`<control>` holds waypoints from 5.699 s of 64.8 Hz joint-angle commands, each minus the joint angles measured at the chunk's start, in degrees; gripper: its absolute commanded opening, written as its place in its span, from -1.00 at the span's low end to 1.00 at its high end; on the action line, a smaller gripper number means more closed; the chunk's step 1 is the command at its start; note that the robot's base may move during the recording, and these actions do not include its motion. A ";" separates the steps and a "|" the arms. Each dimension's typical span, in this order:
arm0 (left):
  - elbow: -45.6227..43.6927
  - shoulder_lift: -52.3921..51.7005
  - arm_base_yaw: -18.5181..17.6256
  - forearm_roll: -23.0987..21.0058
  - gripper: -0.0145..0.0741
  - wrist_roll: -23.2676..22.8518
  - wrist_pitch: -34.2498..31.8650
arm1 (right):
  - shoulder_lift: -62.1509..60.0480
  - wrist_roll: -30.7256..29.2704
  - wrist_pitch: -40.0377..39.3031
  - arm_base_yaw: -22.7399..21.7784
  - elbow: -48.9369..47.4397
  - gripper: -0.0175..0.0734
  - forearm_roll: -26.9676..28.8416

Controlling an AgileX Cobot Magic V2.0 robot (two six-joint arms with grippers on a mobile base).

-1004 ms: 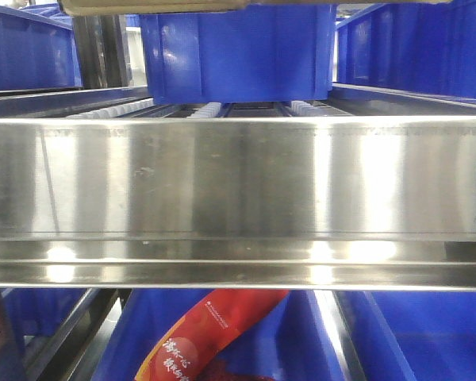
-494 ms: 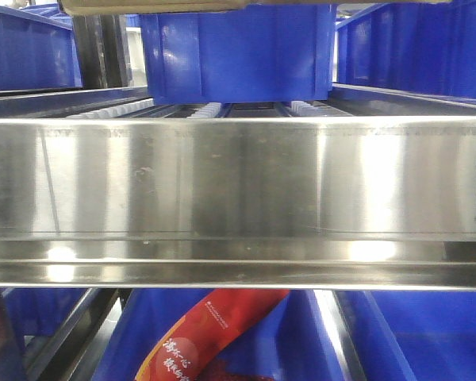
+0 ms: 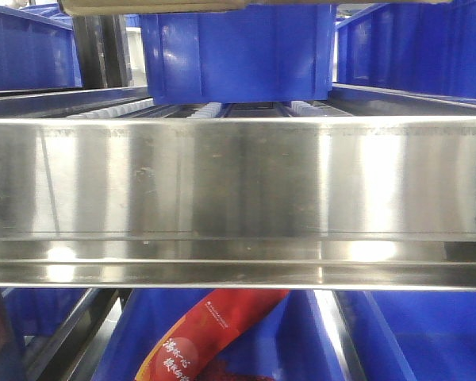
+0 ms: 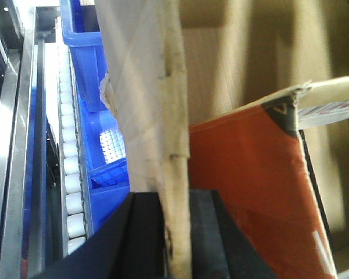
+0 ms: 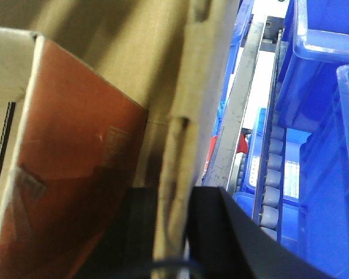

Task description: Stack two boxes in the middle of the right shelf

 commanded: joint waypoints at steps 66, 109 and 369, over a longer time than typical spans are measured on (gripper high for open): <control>-0.80 12.02 6.60 3.10 0.12 3.93 8.80 | 13.30 -0.24 4.16 -0.48 -0.65 0.32 9.22; 10.57 -9.82 6.60 3.10 -0.64 3.93 4.52 | -4.55 -0.97 -0.92 -0.48 4.27 -0.99 3.17; 107.06 -80.73 20.69 1.35 -0.92 6.54 -60.07 | -75.31 -3.54 -56.93 -15.07 95.69 -0.95 1.07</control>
